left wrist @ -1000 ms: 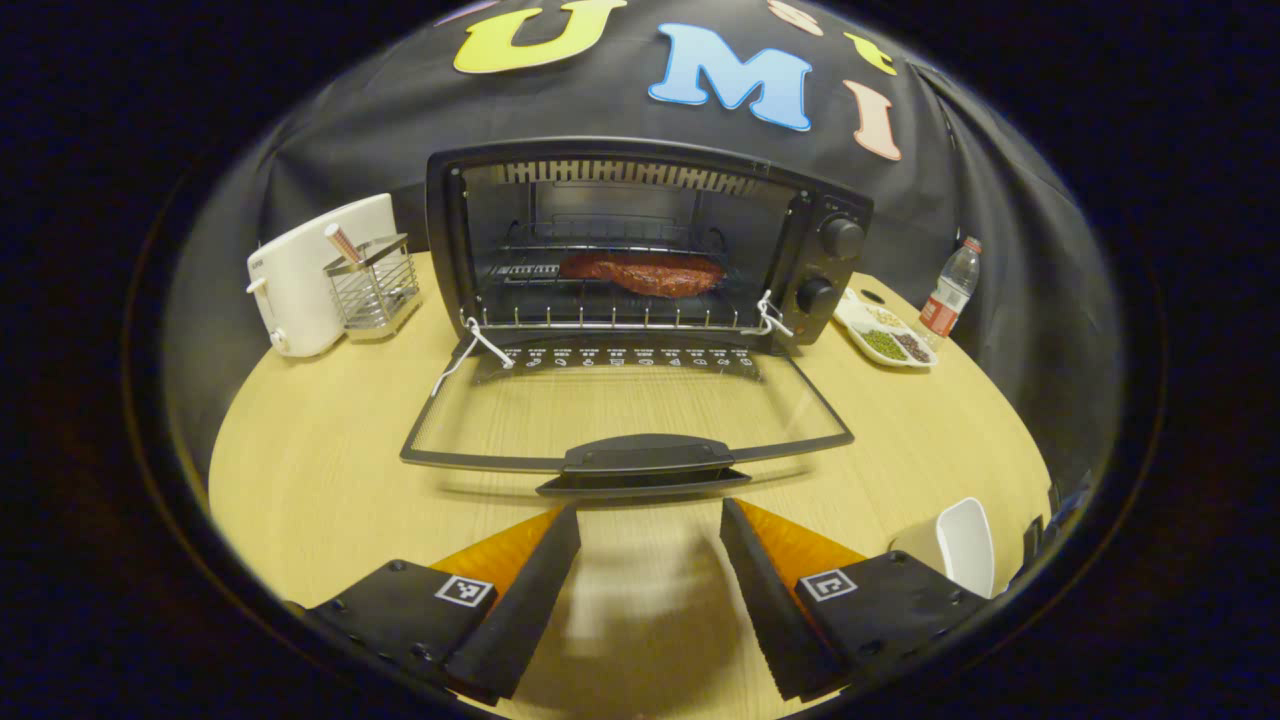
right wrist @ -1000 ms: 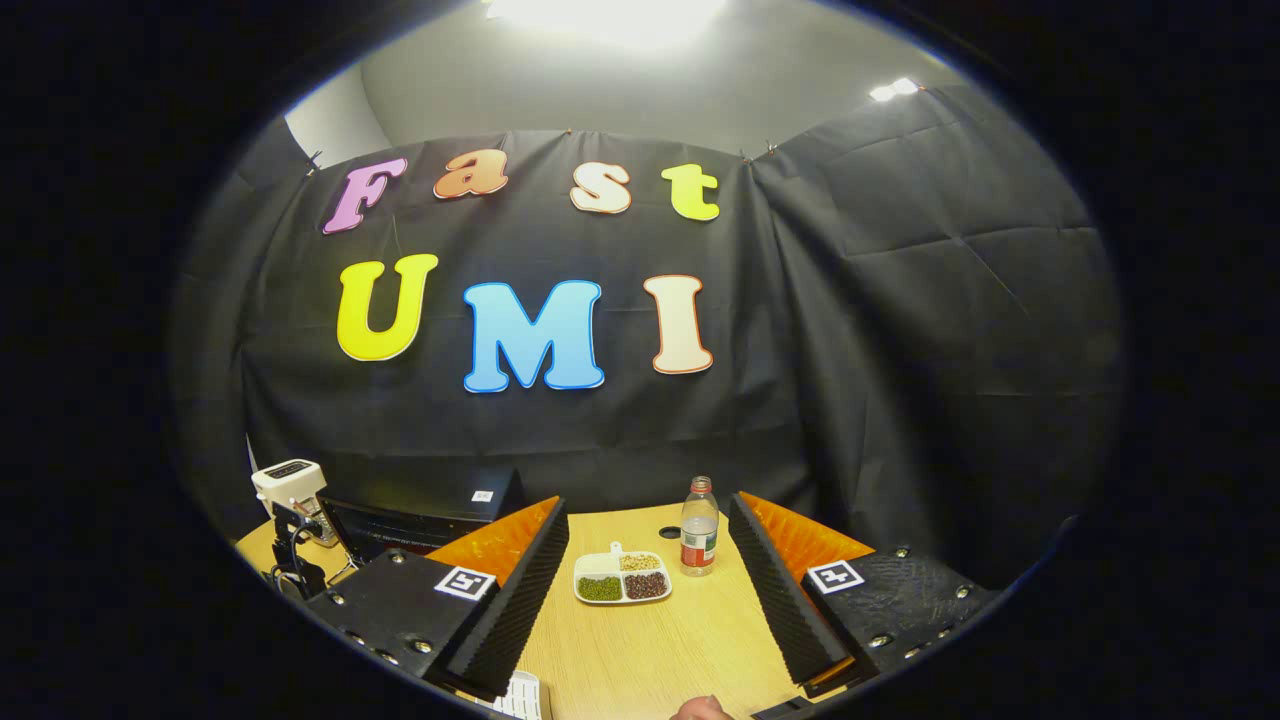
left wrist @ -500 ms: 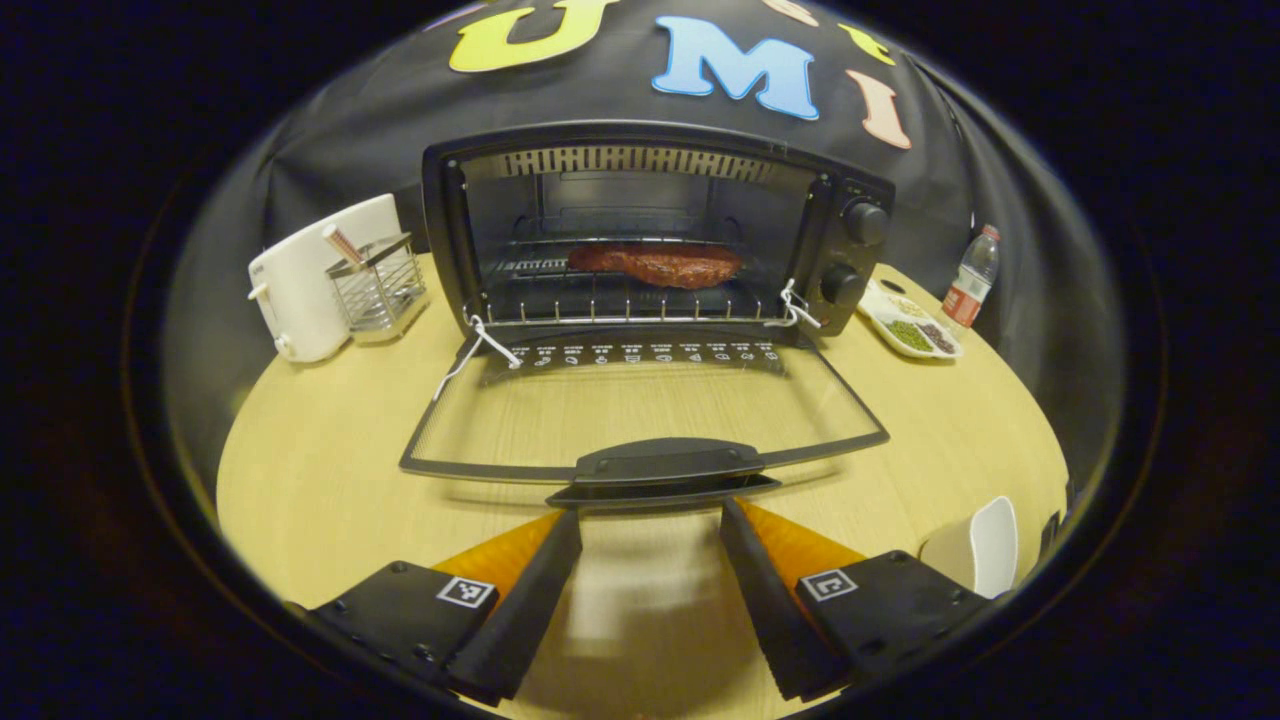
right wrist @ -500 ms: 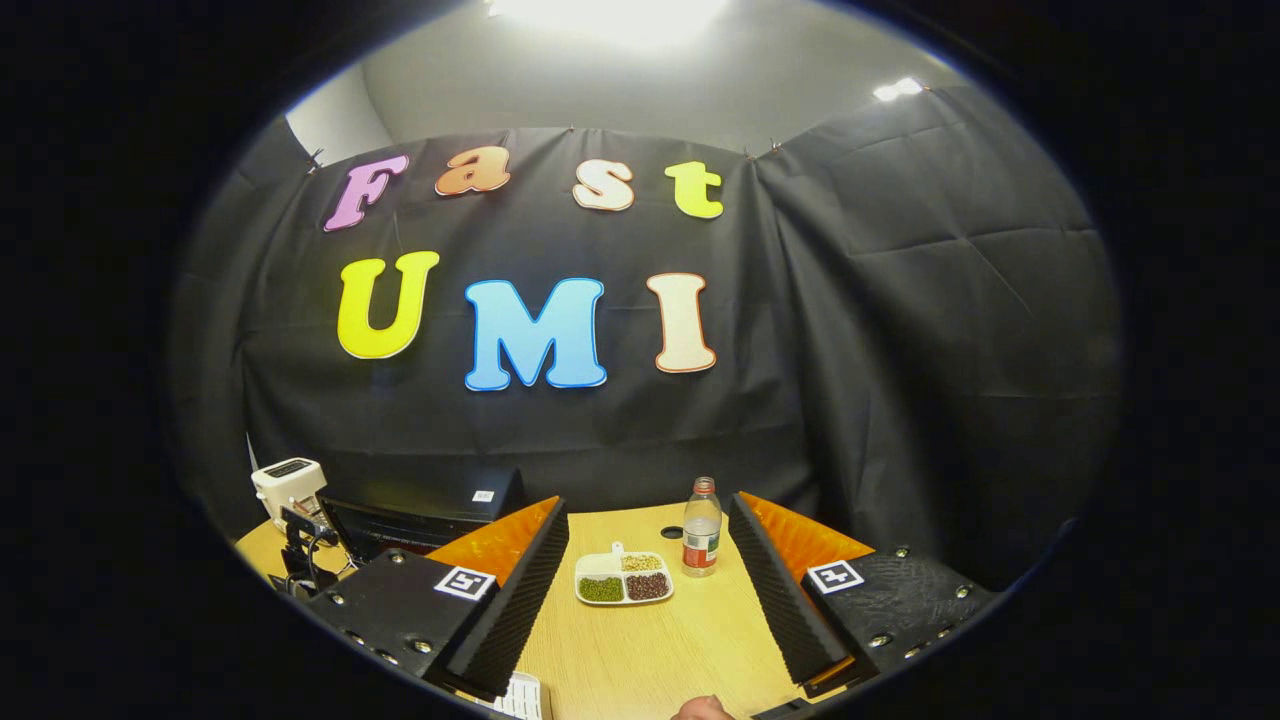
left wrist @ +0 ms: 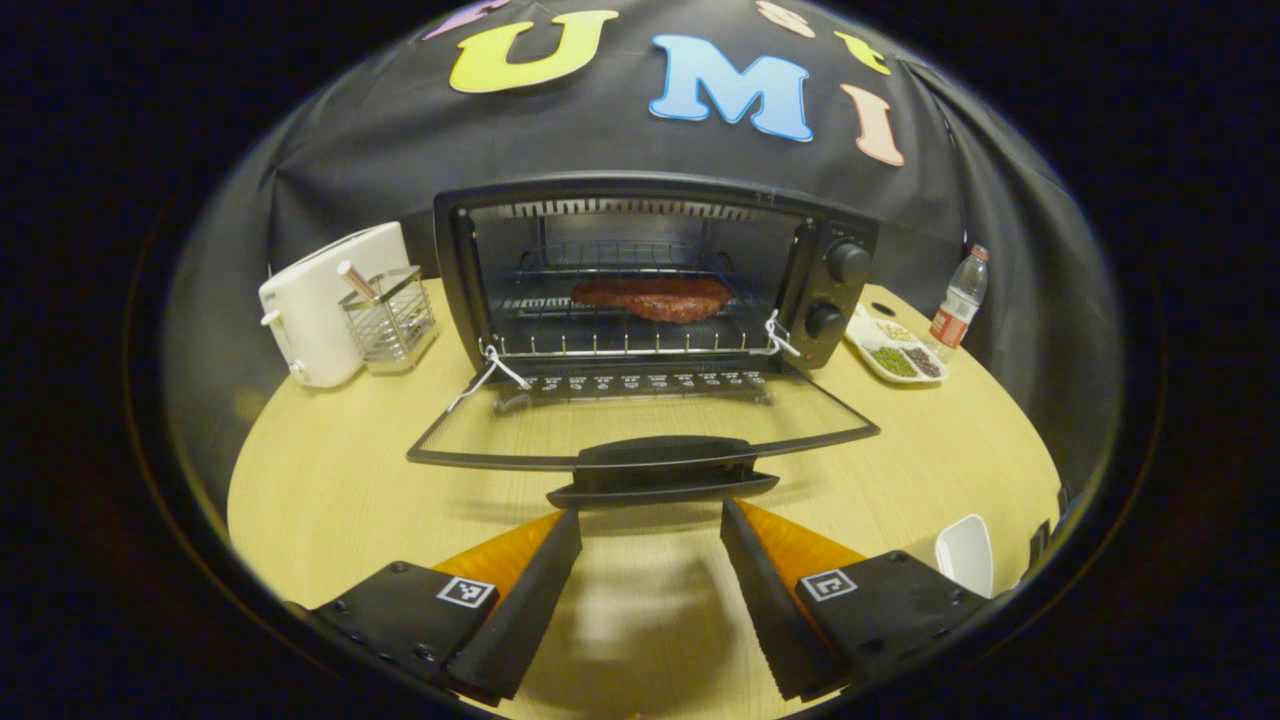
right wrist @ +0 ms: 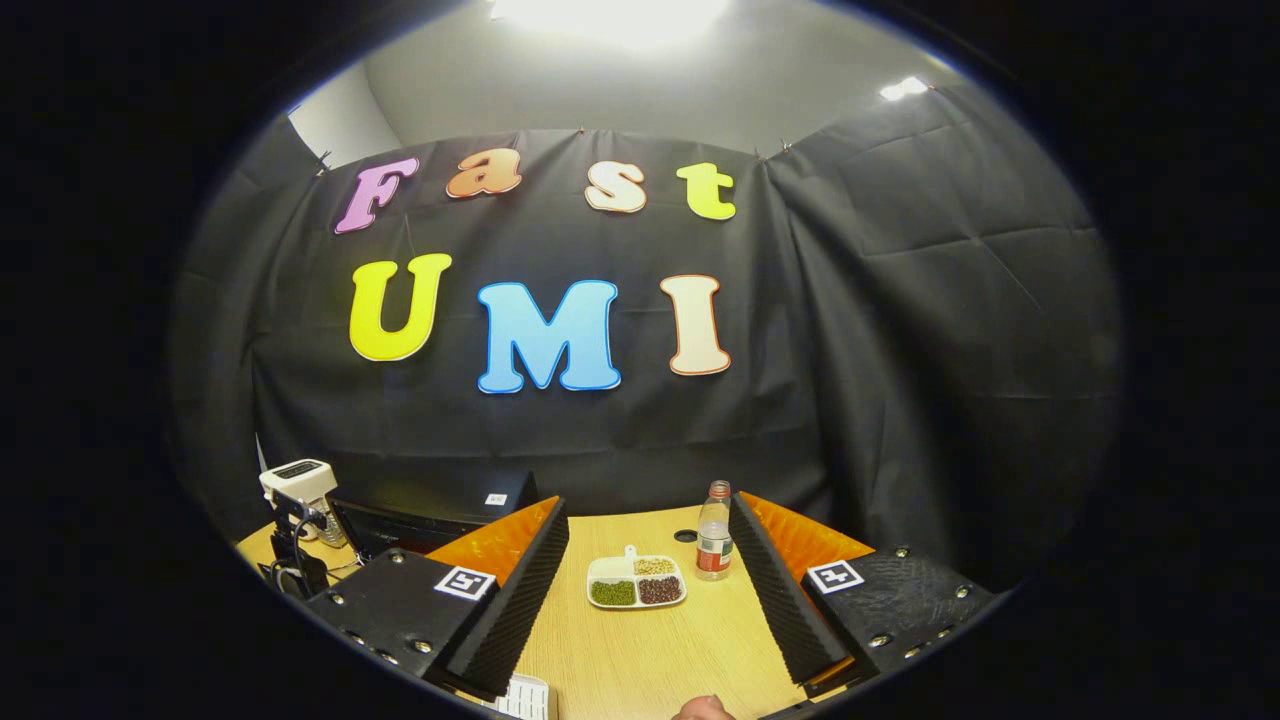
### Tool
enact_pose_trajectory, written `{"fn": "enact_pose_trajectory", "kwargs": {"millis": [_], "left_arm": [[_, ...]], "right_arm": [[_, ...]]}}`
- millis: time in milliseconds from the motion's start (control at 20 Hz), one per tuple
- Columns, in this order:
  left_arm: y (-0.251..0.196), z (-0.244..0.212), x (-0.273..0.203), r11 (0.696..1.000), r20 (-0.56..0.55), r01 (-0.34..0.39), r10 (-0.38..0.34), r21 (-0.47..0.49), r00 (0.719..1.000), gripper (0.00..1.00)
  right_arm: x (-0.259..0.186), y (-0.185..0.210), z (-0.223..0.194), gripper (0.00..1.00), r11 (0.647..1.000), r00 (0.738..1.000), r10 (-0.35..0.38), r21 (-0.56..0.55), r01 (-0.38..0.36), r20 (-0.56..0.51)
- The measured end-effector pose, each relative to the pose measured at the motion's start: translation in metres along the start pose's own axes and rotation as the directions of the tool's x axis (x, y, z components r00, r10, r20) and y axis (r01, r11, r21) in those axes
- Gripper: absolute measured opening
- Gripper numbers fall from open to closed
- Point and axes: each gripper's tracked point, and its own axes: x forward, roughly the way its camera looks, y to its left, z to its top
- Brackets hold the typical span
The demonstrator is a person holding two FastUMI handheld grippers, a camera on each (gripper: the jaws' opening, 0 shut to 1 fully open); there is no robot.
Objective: Open the electric oven with the left hand, put the food in, and close the electric oven.
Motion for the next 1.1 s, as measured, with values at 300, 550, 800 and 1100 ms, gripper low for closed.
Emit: {"fn": "enact_pose_trajectory", "kwargs": {"millis": [300,550,800,1100], "left_arm": [[-0.001,0.012,-0.009,1.0,0.035,0.008,-0.007,-0.024,0.999,0.95],[-0.001,0.032,-0.021,1.0,0.094,0.011,-0.012,0.014,0.995,0.91],[0.0,0.068,-0.03,0.997,0.186,0.004,-0.019,0.079,0.982,0.95],[0.006,0.118,-0.017,0.997,0.258,0.013,-0.033,0.078,0.966,0.95]], "right_arm": [[0.004,0.004,-0.002,0.98,1.0,1.0,0.004,0.012,-0.003,-0.006],[0.007,0.007,-0.004,0.98,1.0,1.0,0.005,0.008,-0.005,-0.007],[0.011,0.015,-0.002,0.97,1.0,1.0,0.002,0.012,-0.002,-0.008],[0.005,0.012,-0.004,0.97,1.0,1.0,-0.014,0.004,0.014,-0.006]]}}
